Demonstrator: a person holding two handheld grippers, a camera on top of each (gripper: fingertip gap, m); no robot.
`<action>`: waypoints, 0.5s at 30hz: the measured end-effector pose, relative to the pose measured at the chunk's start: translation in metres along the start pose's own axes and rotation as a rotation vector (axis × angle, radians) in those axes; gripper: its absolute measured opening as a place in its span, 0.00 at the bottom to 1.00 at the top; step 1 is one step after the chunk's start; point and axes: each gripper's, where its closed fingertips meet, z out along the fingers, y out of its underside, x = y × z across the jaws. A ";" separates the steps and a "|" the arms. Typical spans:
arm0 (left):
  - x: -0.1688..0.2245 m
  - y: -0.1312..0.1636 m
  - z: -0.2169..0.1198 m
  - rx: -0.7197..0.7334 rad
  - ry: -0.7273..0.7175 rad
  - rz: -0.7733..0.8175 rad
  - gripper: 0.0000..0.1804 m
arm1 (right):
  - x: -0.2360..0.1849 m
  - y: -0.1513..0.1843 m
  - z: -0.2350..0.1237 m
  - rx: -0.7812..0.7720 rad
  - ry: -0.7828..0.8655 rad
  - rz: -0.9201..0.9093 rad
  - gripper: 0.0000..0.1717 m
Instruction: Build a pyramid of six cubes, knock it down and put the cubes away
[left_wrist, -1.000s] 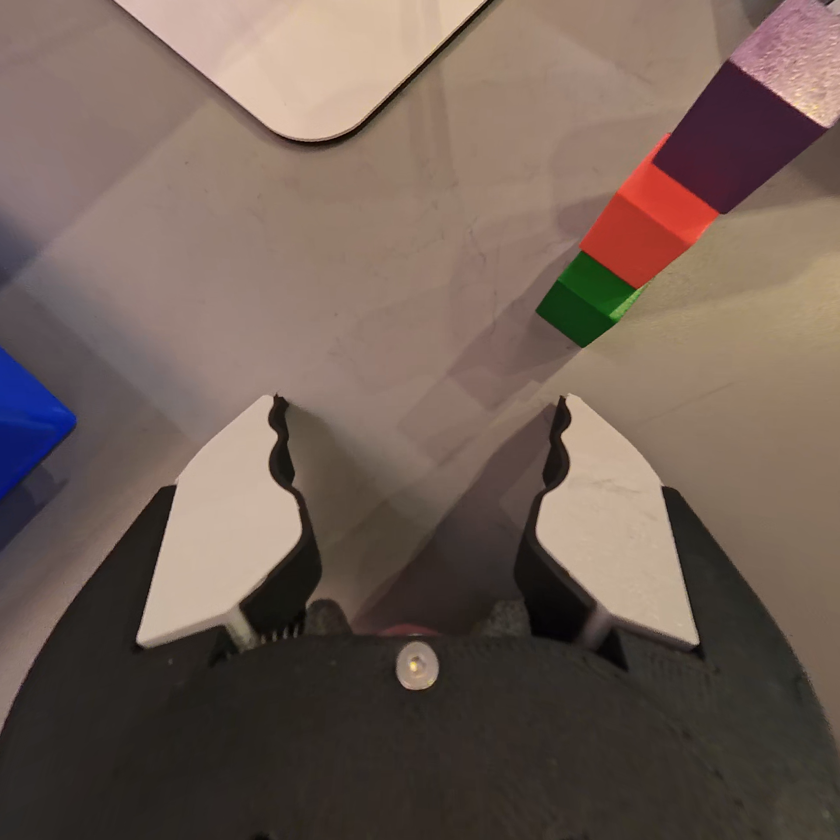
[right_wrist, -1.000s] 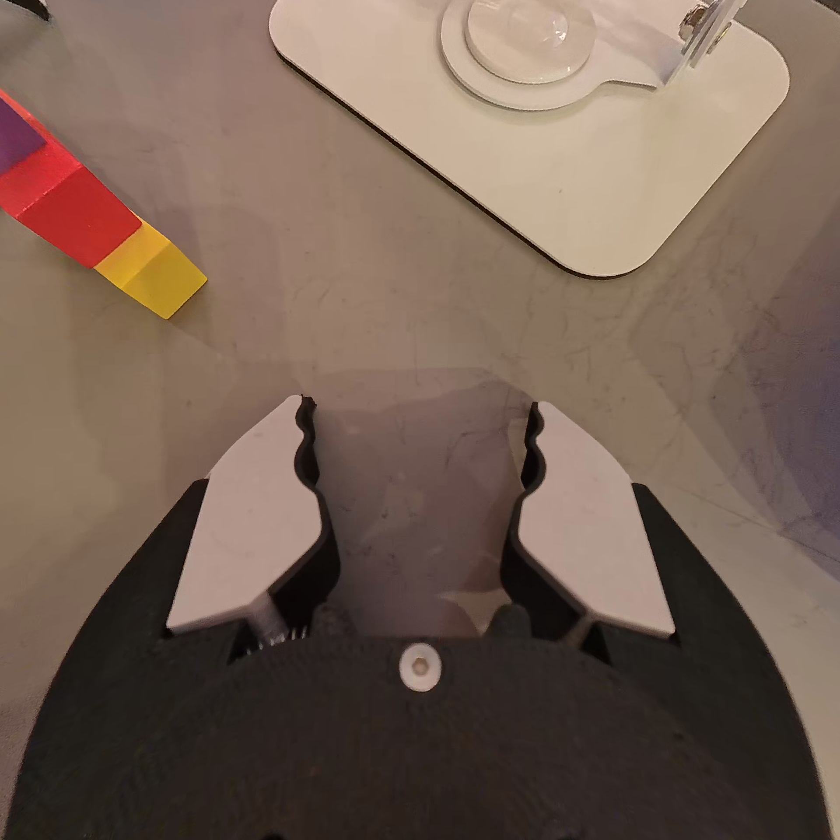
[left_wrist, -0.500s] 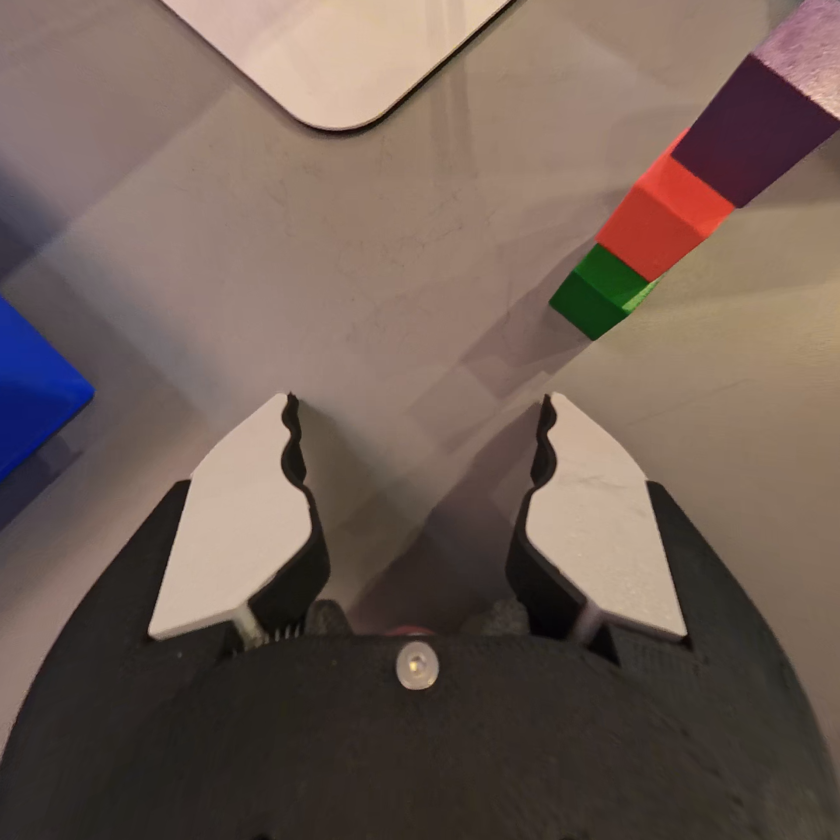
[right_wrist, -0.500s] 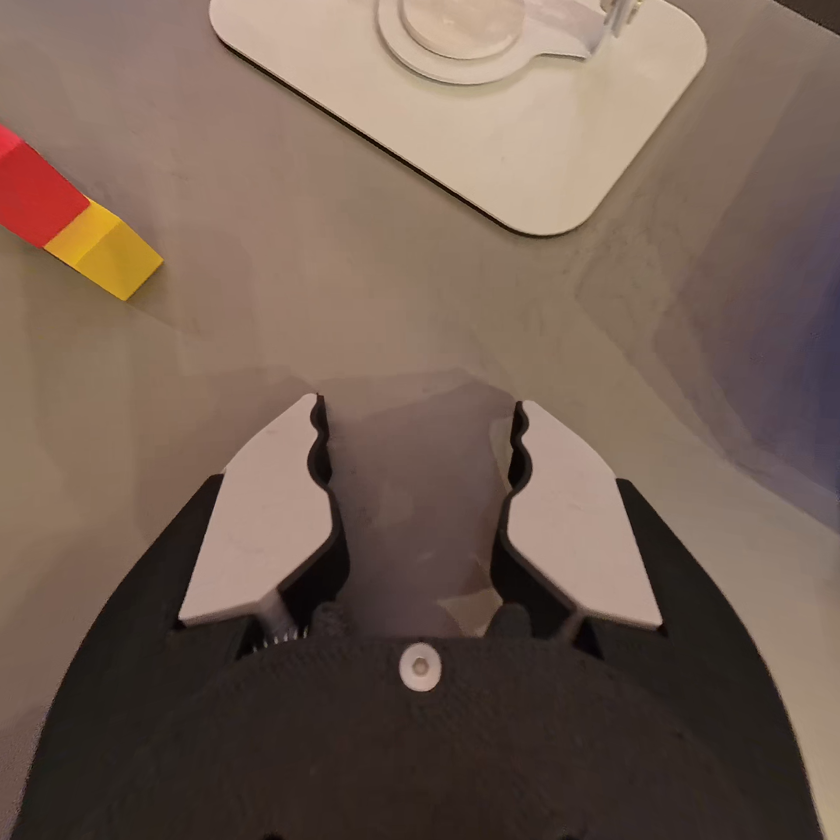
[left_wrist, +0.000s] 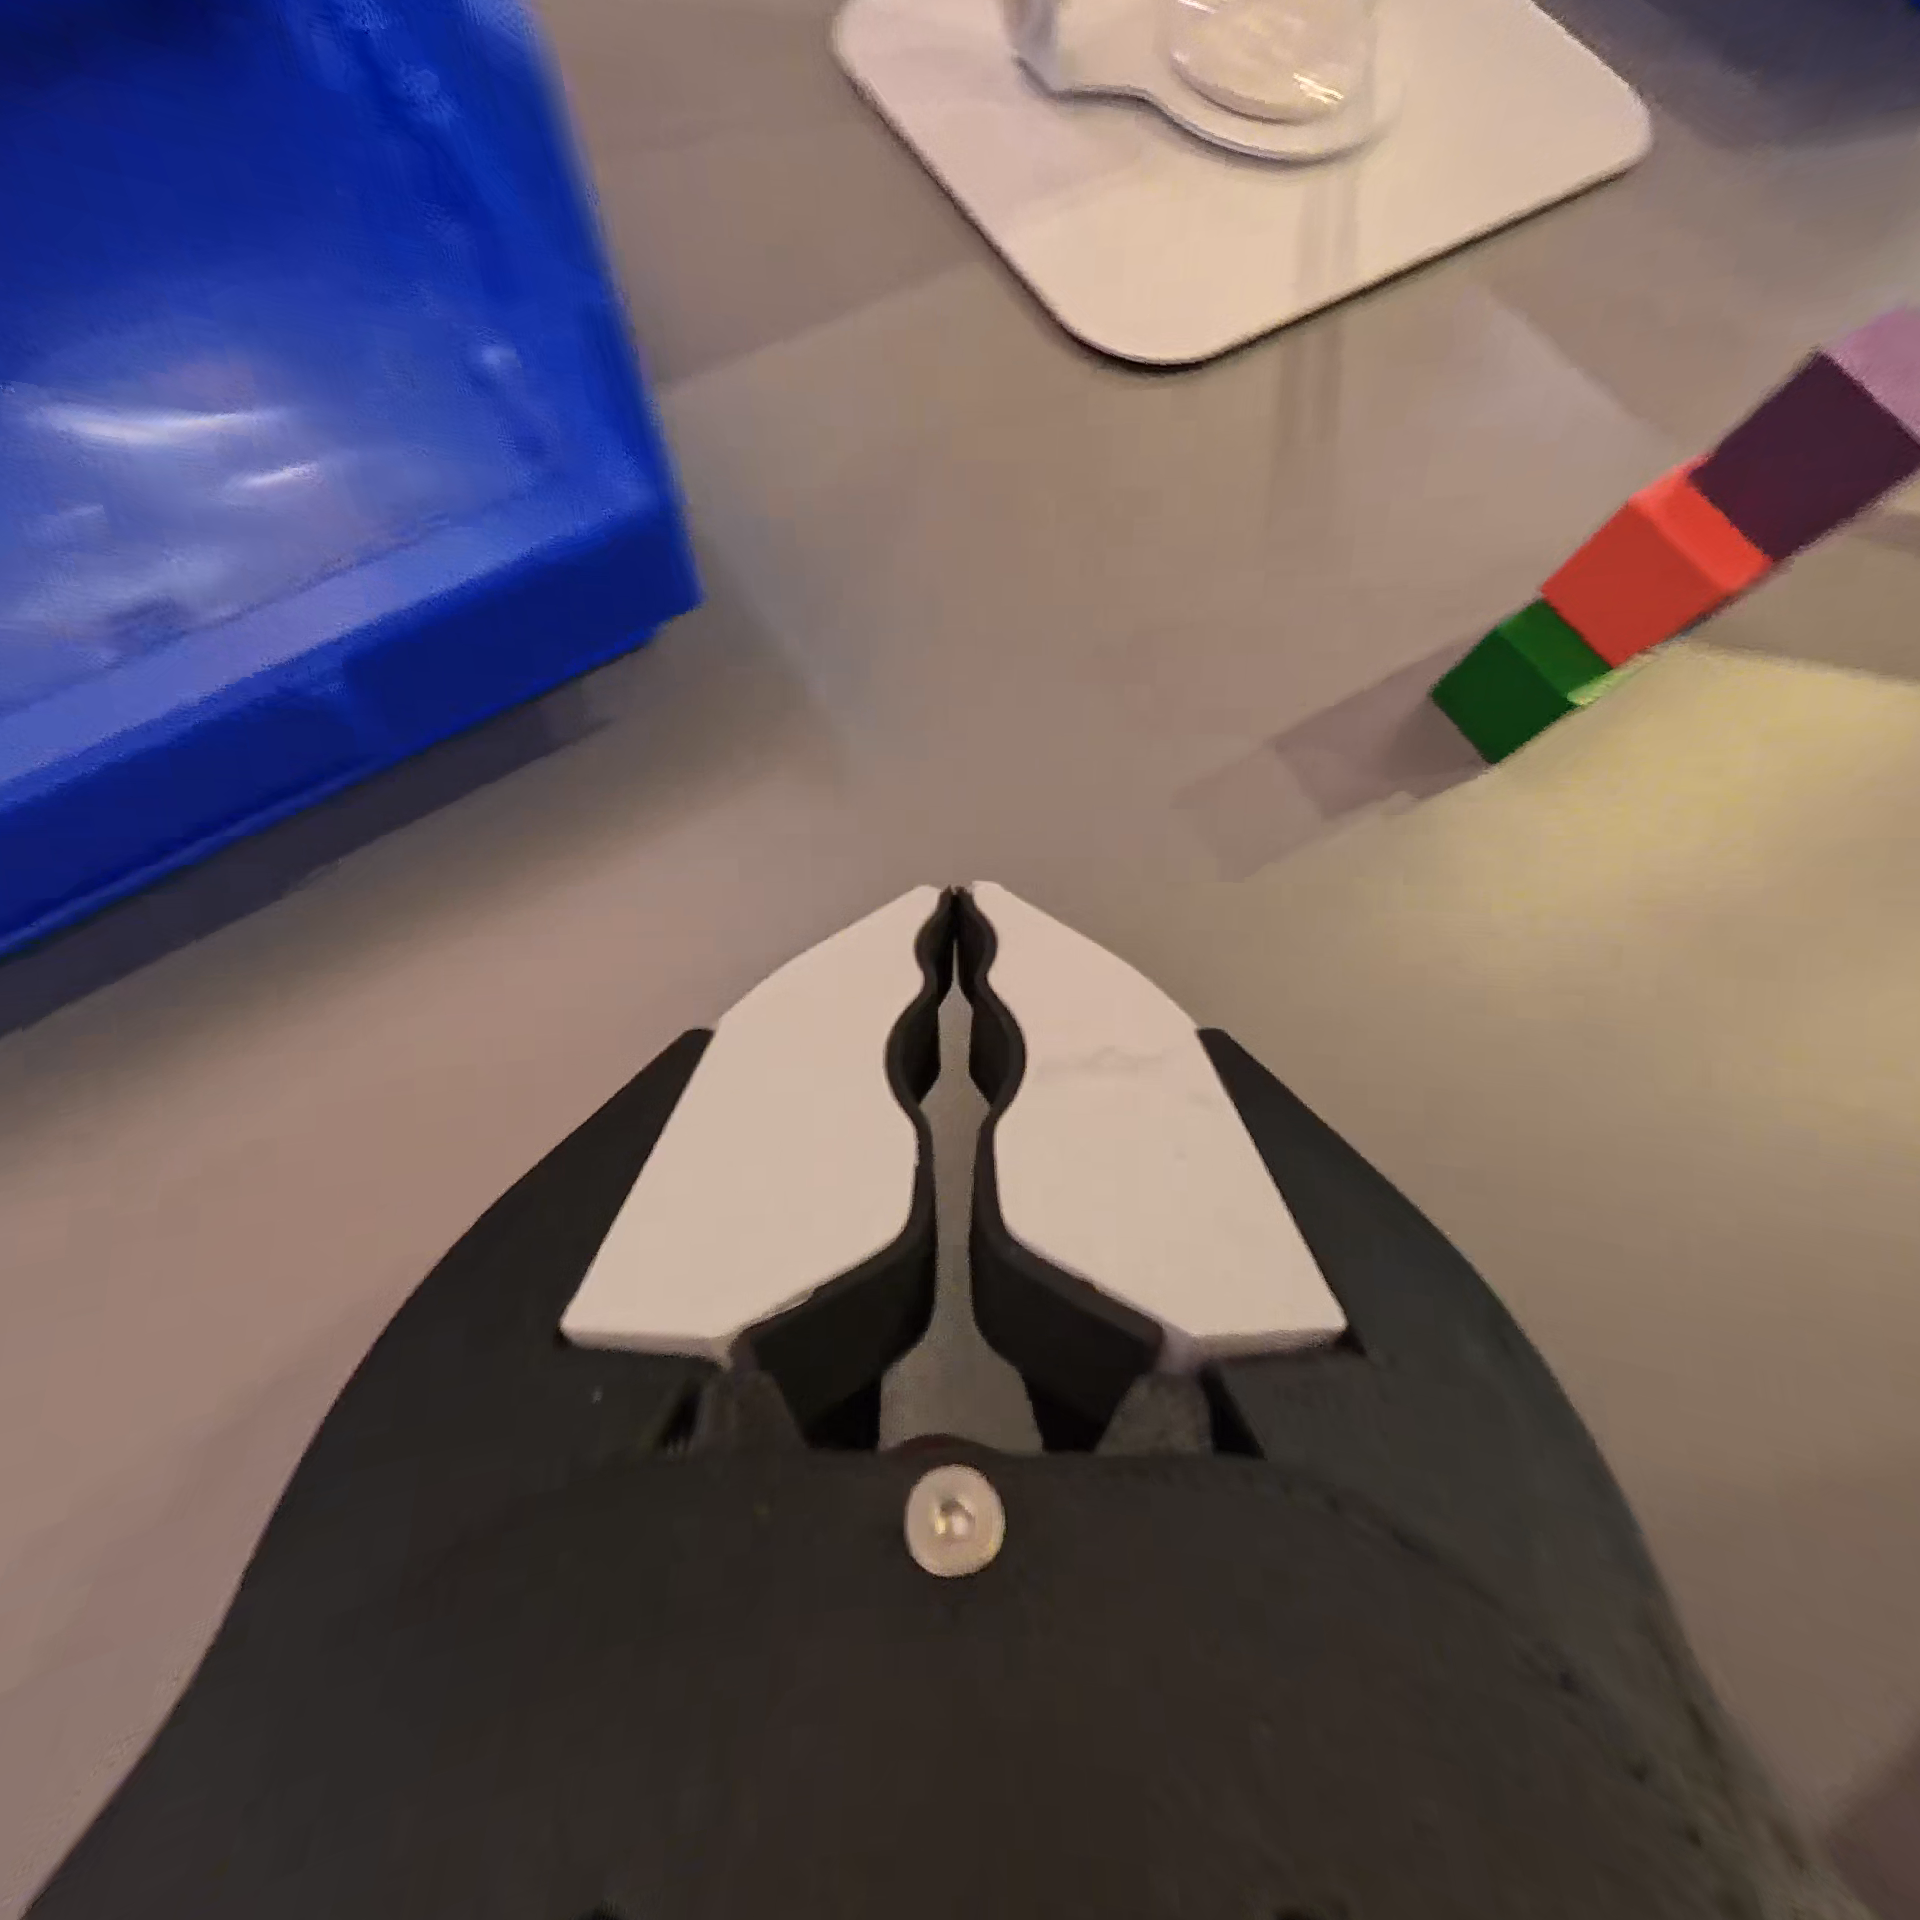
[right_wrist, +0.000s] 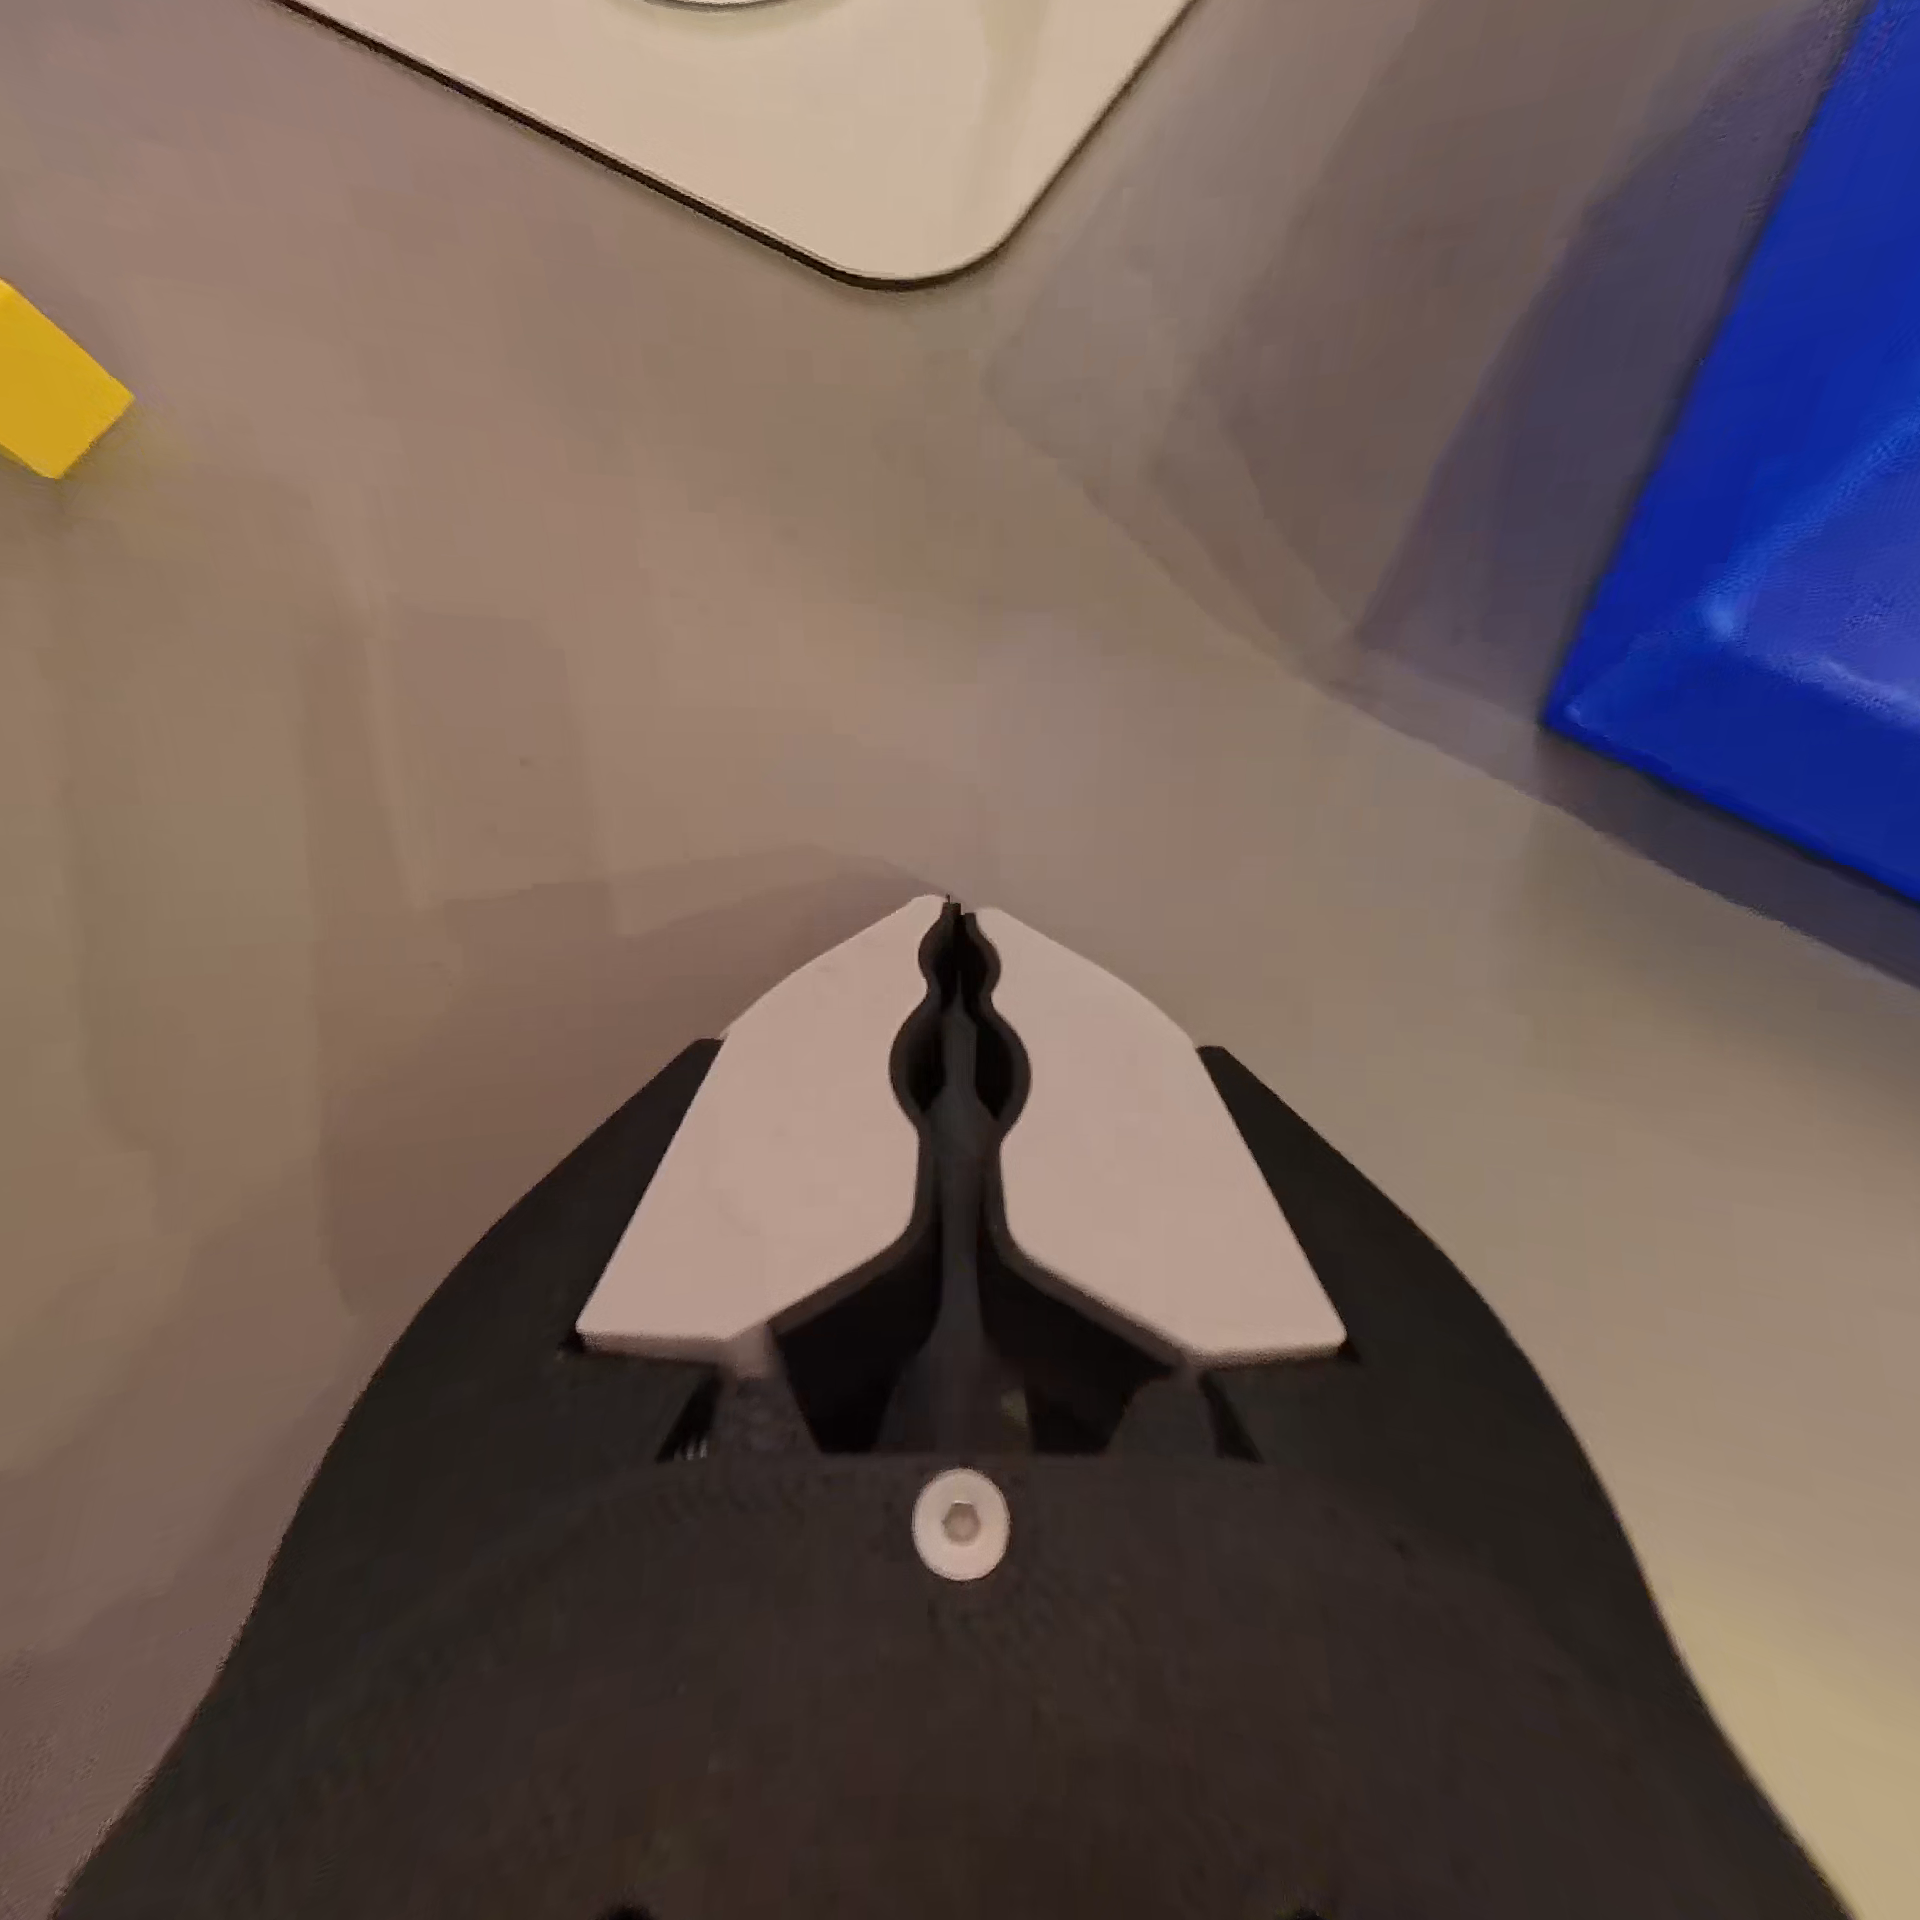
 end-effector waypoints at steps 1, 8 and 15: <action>-0.012 0.000 -0.006 0.007 -0.041 -0.025 0.00 | 0.006 0.003 -0.003 0.000 0.014 0.014 0.00; -0.013 -0.002 -0.010 -0.021 -0.100 -0.098 0.00 | 0.021 0.009 -0.010 0.008 0.020 0.061 0.00; 0.148 -0.038 0.085 -0.119 0.174 0.015 0.00 | 0.021 0.008 -0.010 0.008 0.016 0.060 0.00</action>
